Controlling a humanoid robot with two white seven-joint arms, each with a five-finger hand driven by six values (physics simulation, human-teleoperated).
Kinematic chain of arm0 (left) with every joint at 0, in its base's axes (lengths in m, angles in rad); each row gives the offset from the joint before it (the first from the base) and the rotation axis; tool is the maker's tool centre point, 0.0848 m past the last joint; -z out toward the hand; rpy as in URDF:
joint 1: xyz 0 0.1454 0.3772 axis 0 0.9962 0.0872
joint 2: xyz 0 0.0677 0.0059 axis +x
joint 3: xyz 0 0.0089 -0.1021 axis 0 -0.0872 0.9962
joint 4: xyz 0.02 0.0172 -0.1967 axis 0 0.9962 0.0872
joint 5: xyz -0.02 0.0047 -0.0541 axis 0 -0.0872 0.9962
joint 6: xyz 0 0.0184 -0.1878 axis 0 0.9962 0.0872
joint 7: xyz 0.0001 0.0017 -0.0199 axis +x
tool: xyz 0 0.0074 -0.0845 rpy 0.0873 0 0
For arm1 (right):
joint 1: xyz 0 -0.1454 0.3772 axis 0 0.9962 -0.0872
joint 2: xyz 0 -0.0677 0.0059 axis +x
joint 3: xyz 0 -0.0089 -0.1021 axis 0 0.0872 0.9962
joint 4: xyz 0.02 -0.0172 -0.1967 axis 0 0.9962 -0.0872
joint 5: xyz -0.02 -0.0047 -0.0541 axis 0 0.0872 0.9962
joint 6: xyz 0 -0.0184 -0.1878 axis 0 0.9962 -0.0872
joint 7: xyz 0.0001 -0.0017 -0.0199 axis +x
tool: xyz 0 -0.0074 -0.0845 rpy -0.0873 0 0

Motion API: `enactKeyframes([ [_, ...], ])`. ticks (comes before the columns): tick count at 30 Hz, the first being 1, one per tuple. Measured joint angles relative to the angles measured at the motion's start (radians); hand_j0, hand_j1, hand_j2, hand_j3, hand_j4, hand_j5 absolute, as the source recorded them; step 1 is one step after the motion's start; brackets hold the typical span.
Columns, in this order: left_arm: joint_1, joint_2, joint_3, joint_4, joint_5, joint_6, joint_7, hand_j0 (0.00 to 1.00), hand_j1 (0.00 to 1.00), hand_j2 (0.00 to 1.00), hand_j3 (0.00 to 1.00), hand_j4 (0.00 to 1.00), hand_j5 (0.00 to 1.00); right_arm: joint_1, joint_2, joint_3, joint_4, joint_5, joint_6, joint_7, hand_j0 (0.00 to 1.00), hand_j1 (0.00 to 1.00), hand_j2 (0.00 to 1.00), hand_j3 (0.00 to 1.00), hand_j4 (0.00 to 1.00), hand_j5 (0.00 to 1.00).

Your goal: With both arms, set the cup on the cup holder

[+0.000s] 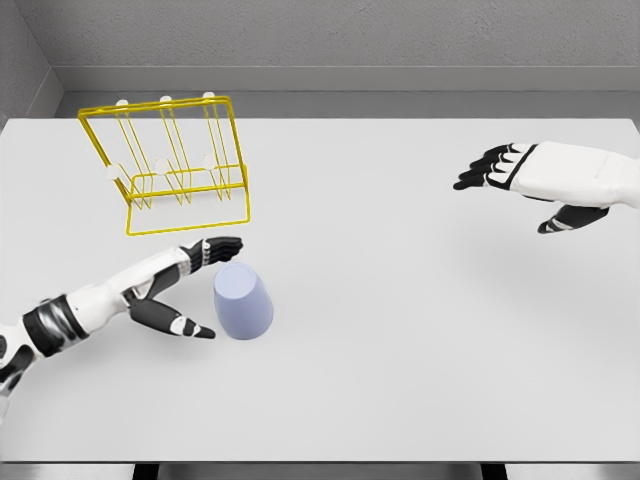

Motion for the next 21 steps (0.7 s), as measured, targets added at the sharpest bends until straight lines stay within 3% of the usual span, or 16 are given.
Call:
enactKeyframes([
  [21, -0.009, -0.1, -0.009, 0.023, -0.043, 0.006, 0.0, 1.0, 1.0, 1.0, 1.0, 1.0, 1.0, 0.006, -0.003, 0.0, 0.002, 0.0, 0.0, 0.0, 1.0, 1.0, 1.0, 1.0, 1.0, 1.0],
])
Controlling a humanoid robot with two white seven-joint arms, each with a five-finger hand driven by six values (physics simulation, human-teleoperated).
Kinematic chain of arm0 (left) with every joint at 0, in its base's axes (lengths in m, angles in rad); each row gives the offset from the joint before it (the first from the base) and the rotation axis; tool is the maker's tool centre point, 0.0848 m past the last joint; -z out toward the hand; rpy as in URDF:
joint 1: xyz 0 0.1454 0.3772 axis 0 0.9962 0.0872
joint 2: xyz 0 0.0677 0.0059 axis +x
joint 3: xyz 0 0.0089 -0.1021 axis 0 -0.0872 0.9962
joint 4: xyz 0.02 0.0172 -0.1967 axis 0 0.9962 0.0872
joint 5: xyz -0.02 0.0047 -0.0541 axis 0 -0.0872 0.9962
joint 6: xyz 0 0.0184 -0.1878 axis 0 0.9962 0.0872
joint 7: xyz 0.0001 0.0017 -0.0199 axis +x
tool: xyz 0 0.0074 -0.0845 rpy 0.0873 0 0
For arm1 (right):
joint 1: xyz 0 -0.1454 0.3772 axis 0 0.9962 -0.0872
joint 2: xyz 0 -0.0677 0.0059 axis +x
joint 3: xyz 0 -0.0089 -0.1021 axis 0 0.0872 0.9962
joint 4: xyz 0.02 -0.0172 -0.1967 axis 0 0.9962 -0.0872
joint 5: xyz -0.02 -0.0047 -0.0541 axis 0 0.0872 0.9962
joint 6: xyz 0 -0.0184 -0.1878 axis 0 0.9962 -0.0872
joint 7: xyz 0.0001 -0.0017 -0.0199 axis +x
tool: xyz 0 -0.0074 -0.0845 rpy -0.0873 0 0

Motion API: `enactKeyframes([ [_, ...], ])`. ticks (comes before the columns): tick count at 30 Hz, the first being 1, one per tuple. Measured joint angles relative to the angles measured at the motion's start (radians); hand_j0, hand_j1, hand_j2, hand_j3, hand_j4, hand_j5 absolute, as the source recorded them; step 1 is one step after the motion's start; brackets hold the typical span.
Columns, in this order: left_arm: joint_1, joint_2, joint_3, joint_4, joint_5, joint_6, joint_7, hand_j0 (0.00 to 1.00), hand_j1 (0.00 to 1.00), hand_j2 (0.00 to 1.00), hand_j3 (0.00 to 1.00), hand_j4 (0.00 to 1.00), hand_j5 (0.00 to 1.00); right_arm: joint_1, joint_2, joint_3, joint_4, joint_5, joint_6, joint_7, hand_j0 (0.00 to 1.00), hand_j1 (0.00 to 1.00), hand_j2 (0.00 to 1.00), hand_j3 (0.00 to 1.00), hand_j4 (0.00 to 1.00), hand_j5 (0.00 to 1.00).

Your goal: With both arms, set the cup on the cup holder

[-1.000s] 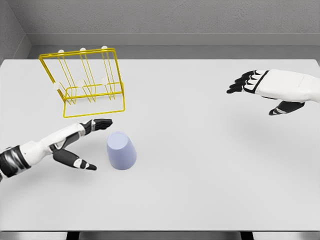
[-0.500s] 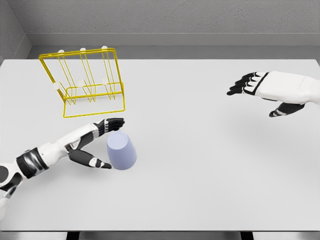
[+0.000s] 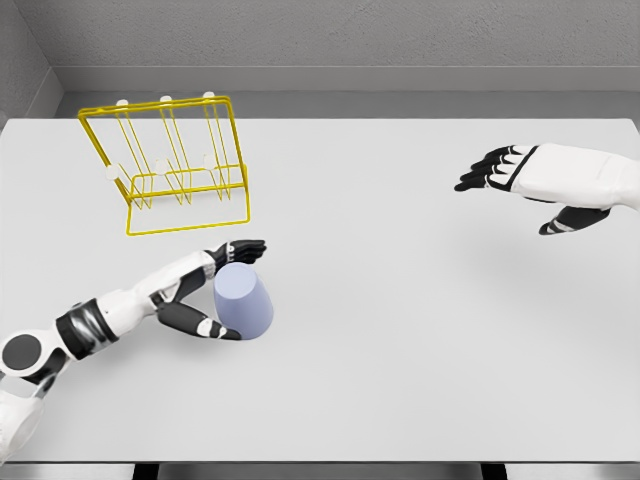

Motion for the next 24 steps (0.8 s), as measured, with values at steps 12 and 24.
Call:
enactKeyframes([
  [12, -0.003, -0.016, 0.0, 0.01, -0.005, -0.021, 0.0, 0.63, 0.63, 0.63, 0.63, 0.63, 0.63, 0.006, 0.0, 0.0, 0.0, 0.0, 0.0, 0.0, 1.0, 1.0, 1.0, 1.0, 1.0, 1.0],
  [24, -0.02, -0.012, 0.006, 0.006, -0.011, -0.091, 0.0, 0.59, 0.59, 0.59, 0.59, 0.59, 0.59, 0.014, 0.0, 0.0, -0.001, 0.0, 0.0, 0.0, 1.0, 1.0, 1.0, 1.0, 1.0, 1.0],
])
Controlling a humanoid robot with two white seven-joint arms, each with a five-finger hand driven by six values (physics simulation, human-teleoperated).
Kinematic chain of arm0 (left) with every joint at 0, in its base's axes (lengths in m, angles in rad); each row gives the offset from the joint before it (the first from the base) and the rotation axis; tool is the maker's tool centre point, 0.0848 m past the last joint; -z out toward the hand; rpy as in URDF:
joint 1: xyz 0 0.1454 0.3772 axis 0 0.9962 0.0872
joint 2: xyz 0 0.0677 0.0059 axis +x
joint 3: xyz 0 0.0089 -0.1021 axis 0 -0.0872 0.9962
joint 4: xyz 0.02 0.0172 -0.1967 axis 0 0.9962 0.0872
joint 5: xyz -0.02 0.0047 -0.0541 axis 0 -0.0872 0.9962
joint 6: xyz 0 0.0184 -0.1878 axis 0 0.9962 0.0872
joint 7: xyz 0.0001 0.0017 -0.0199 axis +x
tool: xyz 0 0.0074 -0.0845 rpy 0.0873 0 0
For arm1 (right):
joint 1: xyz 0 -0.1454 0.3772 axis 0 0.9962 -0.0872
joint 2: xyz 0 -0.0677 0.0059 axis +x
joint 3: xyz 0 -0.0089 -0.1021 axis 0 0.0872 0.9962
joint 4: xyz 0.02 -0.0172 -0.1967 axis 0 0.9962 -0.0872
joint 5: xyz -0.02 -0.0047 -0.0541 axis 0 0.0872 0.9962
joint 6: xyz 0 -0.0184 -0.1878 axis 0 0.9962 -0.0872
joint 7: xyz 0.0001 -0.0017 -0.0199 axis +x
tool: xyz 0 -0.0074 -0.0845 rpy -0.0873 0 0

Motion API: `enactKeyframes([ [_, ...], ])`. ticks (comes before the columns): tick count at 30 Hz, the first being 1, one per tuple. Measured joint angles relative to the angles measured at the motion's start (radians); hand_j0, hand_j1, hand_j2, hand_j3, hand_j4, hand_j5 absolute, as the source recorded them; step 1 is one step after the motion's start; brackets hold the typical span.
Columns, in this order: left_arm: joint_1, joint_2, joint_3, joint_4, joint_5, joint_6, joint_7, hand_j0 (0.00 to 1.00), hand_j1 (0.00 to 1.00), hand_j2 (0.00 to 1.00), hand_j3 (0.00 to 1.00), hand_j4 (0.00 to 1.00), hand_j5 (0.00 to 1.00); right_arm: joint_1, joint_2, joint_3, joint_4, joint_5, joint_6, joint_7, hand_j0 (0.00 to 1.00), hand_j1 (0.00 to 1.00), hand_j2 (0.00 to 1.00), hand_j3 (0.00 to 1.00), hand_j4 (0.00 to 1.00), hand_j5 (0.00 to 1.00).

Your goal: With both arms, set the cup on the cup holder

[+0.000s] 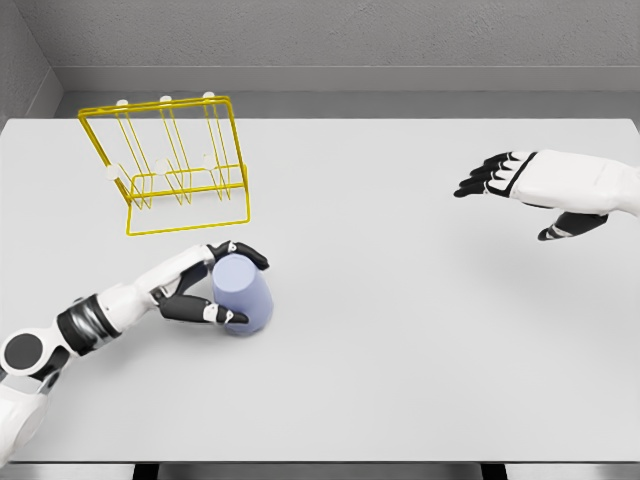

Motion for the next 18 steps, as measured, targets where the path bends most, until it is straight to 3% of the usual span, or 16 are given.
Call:
enactKeyframes([
  [18, -0.193, 0.0, 0.001, -0.037, -0.023, -0.144, 0.0, 0.58, 0.58, 0.58, 0.58, 0.58, 0.58, 0.009, -0.001, 0.0, 0.031, 0.0, 0.0, 0.0, 1.0, 1.0, 1.0, 1.0, 1.0, 1.0],
])
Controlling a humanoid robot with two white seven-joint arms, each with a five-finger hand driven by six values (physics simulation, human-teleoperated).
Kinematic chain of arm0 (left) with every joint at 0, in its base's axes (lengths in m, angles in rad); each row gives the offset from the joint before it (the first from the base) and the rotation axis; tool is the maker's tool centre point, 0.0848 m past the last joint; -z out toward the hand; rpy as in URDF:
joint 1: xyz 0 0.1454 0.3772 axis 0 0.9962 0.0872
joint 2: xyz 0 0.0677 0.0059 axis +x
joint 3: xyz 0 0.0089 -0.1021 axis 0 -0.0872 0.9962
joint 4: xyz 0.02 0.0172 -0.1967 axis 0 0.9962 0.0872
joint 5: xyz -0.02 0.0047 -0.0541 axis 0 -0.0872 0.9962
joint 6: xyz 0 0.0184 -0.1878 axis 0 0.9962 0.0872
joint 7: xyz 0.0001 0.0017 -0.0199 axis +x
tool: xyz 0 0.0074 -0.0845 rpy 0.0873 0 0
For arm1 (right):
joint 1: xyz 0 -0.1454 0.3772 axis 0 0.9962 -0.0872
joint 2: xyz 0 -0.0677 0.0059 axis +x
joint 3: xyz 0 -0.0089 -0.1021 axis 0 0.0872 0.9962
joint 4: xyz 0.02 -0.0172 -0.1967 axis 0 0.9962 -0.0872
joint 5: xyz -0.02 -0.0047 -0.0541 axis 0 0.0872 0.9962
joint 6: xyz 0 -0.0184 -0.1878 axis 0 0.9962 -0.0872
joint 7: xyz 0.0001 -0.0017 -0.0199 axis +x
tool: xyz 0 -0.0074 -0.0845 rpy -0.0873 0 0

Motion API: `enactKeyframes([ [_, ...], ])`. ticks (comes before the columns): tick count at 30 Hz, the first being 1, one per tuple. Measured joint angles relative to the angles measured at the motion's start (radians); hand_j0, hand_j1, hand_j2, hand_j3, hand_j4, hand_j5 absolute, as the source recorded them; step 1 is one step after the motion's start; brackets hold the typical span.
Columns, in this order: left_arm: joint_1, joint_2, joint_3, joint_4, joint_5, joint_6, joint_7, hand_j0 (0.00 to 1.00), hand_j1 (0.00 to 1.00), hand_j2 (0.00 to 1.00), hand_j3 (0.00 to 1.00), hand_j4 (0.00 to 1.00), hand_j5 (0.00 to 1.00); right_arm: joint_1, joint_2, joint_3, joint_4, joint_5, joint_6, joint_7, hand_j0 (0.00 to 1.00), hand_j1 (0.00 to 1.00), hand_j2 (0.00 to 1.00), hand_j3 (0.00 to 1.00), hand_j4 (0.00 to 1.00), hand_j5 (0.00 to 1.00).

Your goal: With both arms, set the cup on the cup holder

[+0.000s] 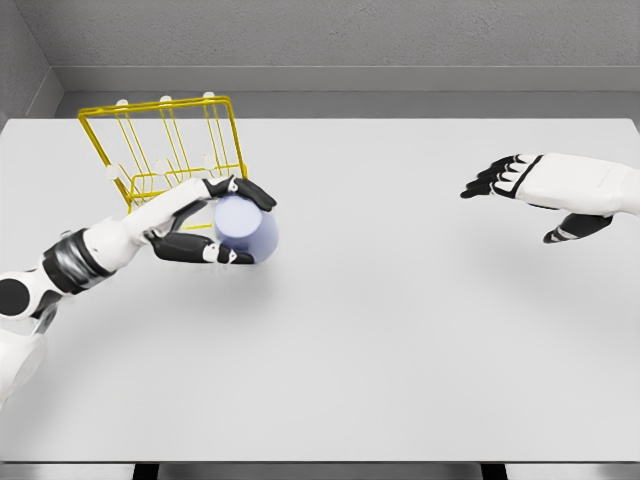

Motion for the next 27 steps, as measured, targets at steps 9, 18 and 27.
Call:
enactKeyframes([
  [9, -0.12, 0.014, 0.005, 0.006, 0.003, -0.012, 0.0, 0.58, 0.58, 0.58, 0.58, 0.58, 0.58, 0.0, 0.0, 0.0, 0.002, 0.0, 0.0, 0.0, 1.0, 1.0, 1.0, 1.0, 1.0, 1.0],
  [18, -0.218, 0.042, -0.005, 0.12, -0.004, -0.01, -0.001, 0.58, 0.58, 0.58, 0.58, 0.58, 0.58, 0.002, 0.0, 0.0, 0.002, 0.0, 0.0, 0.0, 1.0, 1.0, 1.0, 1.0, 1.0, 1.0],
  [27, -0.284, 0.032, -0.036, 0.231, -0.01, -0.012, 0.001, 0.58, 0.58, 0.58, 0.58, 0.58, 0.58, 0.005, 0.0, 0.0, 0.002, 0.0, 0.0, 0.0, 1.0, 1.0, 1.0, 1.0, 1.0, 1.0],
])
